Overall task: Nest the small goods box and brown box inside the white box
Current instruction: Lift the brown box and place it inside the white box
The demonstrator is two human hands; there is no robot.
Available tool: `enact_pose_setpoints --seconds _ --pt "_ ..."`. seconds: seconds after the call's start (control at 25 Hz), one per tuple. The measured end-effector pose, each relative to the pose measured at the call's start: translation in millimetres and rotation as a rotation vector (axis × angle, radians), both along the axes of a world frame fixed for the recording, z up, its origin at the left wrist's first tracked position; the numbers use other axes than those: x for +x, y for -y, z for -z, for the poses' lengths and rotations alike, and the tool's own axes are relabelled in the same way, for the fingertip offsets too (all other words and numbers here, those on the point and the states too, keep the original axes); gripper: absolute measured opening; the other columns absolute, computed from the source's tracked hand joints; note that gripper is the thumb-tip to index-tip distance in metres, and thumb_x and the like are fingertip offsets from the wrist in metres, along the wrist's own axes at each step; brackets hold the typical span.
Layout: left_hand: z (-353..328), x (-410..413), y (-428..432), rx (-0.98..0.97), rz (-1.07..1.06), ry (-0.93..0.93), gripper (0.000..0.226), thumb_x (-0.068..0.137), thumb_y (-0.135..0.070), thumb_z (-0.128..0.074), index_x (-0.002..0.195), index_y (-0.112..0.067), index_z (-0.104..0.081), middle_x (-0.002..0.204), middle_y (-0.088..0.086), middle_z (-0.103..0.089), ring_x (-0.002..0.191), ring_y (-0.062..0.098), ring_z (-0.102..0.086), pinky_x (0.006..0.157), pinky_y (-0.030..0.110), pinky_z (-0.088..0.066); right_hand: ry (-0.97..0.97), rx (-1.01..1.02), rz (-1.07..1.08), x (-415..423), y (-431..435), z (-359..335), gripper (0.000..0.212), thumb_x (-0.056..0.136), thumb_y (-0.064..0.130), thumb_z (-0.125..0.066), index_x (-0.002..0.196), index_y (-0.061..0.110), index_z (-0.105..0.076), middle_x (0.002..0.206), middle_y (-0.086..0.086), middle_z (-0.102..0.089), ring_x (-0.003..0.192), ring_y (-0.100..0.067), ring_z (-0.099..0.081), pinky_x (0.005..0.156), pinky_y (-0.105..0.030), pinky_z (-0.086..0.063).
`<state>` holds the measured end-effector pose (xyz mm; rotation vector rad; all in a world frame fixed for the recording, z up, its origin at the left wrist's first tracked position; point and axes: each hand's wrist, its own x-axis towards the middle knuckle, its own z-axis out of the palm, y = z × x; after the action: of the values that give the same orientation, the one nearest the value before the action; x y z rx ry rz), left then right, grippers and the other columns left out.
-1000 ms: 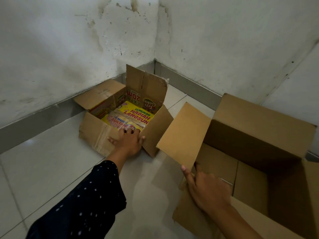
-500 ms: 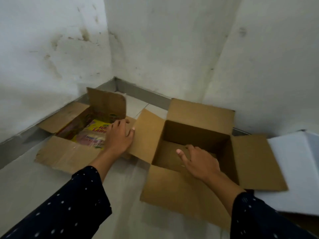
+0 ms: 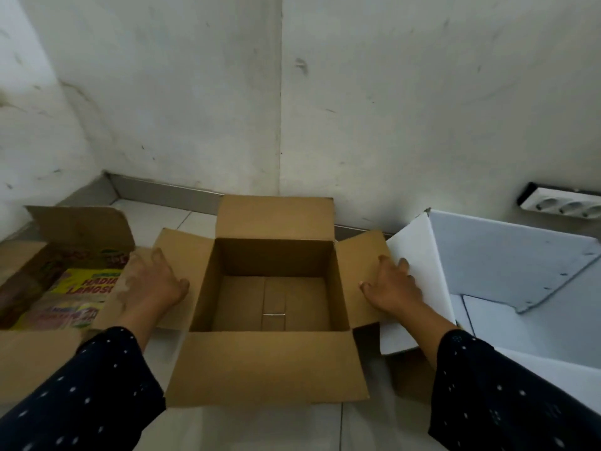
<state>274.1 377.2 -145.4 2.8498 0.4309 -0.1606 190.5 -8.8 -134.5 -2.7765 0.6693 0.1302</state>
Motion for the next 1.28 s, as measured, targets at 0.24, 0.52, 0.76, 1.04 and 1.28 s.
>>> enact_pose_setpoints --seconds 0.24,0.52,0.76,1.04,1.28 --pt "-19 -6 -1 -0.161 -0.059 0.205 0.042 0.088 -0.025 -0.062 0.119 -0.003 -0.044 0.109 0.022 -0.06 0.094 0.038 -0.058 0.073 0.042 -0.043 0.116 0.121 0.014 6 -7 -5 0.043 0.095 0.029 -0.053 0.131 0.01 -0.039 0.118 -0.015 -0.059 0.097 -0.031 -0.062 0.075 -0.036 -0.047" --pt "-105 -68 53 -0.015 0.072 0.415 0.007 0.096 -0.014 -0.046 0.102 -0.011 -0.043 0.071 0.005 -0.051 0.058 0.019 -0.047 0.047 0.031 -0.03 0.265 0.129 -0.086 -24 -23 -72 0.028 0.097 0.02 -0.051 0.121 0.009 -0.044 0.094 -0.011 -0.061 0.078 -0.023 -0.061 0.063 -0.027 -0.044" --pt "-240 -123 122 0.019 0.068 0.637 0.018 0.094 -0.014 -0.05 0.111 -0.013 -0.043 0.065 -0.002 -0.044 0.052 0.012 -0.044 0.041 0.026 -0.028 0.474 0.093 -0.129 -59 40 -207 0.026 0.096 0.016 -0.049 0.12 0.008 -0.043 0.077 -0.004 -0.045 0.063 -0.019 -0.047 0.05 -0.029 -0.035" --pt "-354 -177 251 0.028 0.123 0.821 0.026 0.094 -0.013 -0.051 0.119 -0.011 -0.043 0.075 0.005 -0.053 0.052 0.015 -0.048 0.043 0.024 -0.033 0.662 0.008 -0.082 -139 171 -327 0.028 0.095 0.017 -0.05 0.12 0.007 -0.044 0.089 -0.013 -0.055 0.072 -0.024 -0.05 0.058 -0.033 -0.04" --pt "-361 -207 385 -0.063 0.288 0.784 0.029 0.094 -0.014 -0.049 0.122 -0.011 -0.042 0.08 0.007 -0.056 0.061 0.021 -0.052 0.044 0.026 -0.034 0.643 -0.101 0.053 -213 297 -345 0.026 0.093 0.014 -0.053 0.117 0.008 -0.045 0.072 -0.003 -0.048 0.06 -0.018 -0.05 0.047 -0.029 -0.04"
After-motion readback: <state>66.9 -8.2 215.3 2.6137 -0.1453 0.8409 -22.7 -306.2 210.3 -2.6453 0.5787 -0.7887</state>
